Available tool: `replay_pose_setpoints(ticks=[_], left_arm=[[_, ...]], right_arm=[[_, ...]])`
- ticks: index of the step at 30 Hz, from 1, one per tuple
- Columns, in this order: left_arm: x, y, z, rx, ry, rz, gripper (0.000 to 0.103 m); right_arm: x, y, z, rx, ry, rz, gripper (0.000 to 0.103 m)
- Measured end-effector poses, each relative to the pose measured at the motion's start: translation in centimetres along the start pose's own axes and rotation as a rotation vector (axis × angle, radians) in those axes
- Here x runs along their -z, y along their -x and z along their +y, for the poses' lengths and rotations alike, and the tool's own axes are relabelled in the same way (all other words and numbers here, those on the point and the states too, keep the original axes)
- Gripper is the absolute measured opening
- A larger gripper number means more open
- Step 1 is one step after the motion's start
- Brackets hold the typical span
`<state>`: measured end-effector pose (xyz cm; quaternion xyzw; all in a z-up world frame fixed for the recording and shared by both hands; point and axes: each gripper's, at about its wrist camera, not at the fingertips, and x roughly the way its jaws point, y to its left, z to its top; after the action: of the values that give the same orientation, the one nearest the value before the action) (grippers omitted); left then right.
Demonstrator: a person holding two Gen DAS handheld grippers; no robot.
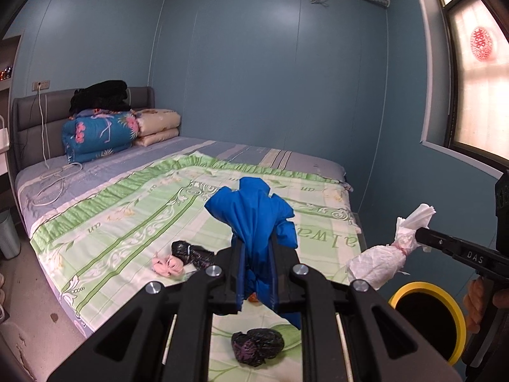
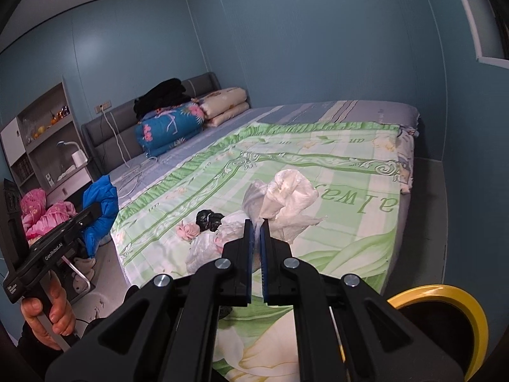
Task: Collect trash
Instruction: 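Carry the blue cloth and white tissue over the bin with both tools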
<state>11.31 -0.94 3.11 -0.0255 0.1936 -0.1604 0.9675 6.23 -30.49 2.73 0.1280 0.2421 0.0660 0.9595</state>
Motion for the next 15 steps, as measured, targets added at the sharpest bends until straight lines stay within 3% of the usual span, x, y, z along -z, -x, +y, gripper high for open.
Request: replay_pose_setpoints(ticks=[15], left_arm=[[-1.6,0.7,-7.8,0.127,-0.109,-0.026,0.011]], right_arm=[[0.1,6.8,-5.1,0.116,-0.080,-0.109,0.004]])
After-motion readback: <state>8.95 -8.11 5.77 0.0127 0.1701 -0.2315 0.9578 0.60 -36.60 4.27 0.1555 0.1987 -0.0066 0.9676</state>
